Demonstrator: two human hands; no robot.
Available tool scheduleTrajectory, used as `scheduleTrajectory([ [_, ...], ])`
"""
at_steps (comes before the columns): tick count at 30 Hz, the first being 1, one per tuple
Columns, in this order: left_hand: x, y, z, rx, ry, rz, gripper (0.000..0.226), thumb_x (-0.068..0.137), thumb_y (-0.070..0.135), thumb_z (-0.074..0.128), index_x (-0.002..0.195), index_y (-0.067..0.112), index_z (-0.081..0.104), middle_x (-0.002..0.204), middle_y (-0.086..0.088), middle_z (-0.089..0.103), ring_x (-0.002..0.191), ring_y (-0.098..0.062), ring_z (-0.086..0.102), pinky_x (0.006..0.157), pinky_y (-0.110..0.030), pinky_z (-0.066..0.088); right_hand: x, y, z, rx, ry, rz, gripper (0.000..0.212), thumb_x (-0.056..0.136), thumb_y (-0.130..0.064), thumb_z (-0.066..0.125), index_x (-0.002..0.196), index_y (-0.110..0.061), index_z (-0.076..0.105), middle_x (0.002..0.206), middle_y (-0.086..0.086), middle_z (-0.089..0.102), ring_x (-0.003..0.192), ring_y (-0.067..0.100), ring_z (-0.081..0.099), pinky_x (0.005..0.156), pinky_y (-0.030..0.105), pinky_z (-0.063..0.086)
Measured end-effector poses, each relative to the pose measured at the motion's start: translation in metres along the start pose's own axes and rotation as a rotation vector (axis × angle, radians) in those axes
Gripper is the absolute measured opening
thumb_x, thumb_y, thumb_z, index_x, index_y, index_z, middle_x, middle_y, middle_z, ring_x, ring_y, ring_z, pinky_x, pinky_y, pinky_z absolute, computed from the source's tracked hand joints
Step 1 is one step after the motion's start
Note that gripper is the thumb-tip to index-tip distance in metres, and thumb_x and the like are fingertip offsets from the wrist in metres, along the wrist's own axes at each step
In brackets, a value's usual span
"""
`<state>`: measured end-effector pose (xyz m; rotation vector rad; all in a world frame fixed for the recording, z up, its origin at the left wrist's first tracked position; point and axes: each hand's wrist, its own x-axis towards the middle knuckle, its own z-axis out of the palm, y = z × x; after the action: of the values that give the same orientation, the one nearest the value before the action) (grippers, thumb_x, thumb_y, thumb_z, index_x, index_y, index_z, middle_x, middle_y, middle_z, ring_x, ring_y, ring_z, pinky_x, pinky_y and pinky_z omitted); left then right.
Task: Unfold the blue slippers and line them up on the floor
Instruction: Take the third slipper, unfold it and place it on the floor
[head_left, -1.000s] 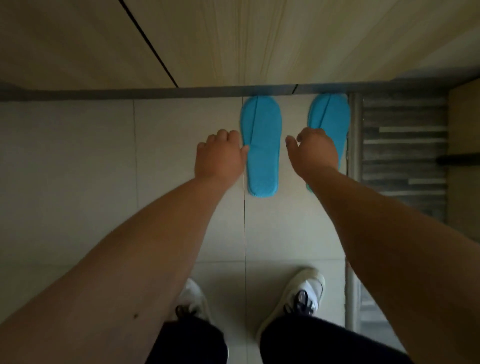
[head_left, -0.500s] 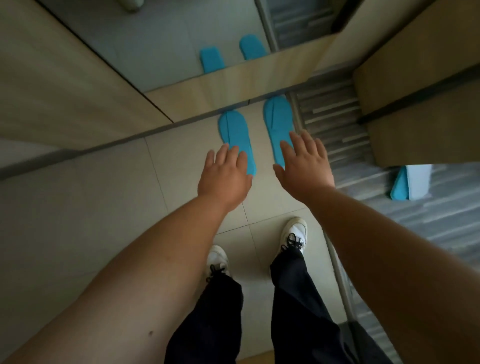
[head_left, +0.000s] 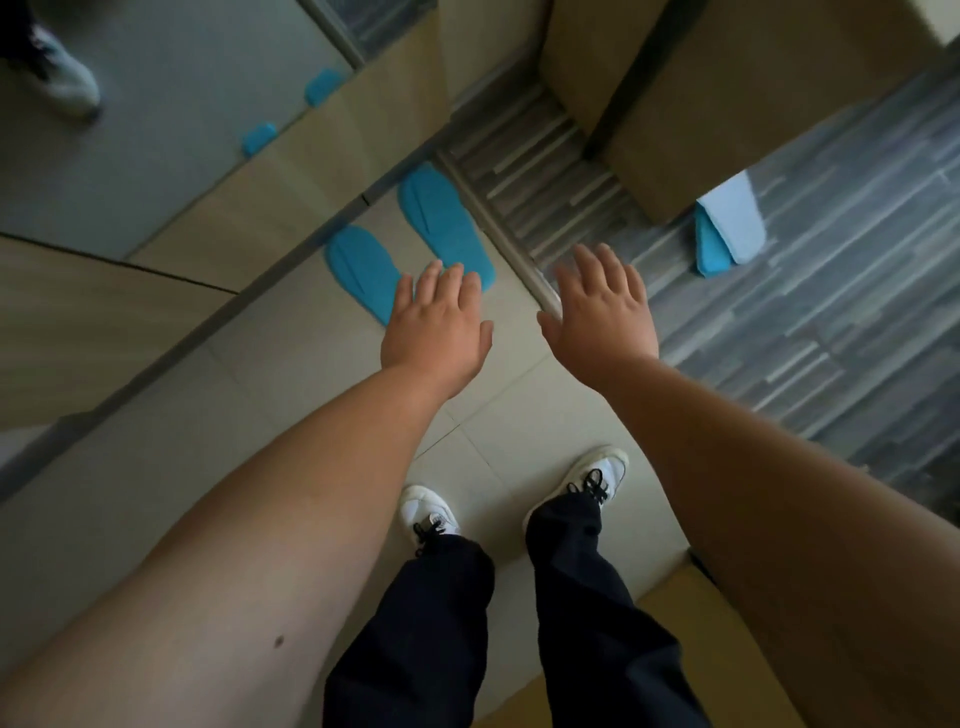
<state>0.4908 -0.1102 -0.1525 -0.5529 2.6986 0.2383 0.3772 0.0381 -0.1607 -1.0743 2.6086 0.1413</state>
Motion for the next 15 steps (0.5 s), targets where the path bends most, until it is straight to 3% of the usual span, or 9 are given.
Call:
scheduleTrajectory([
  [15, 0.1, 0.222, -0.033, 0.039, -0.061, 0.252, 0.059, 0.096, 0.043, 0.032, 0.145, 0.012, 0.024, 0.154, -0.012, 0.03, 0.143, -0.03, 0.024, 0.117, -0.048, 0.018, -0.021, 0.223, 0.008, 0.095, -0.067, 0.279, 0.062, 0.096, -0.056, 0.036, 0.147, -0.02, 0.031, 0.157, 0.009, 0.026, 0.146, 0.03, 0.016, 0.111, 0.045, 0.002],
])
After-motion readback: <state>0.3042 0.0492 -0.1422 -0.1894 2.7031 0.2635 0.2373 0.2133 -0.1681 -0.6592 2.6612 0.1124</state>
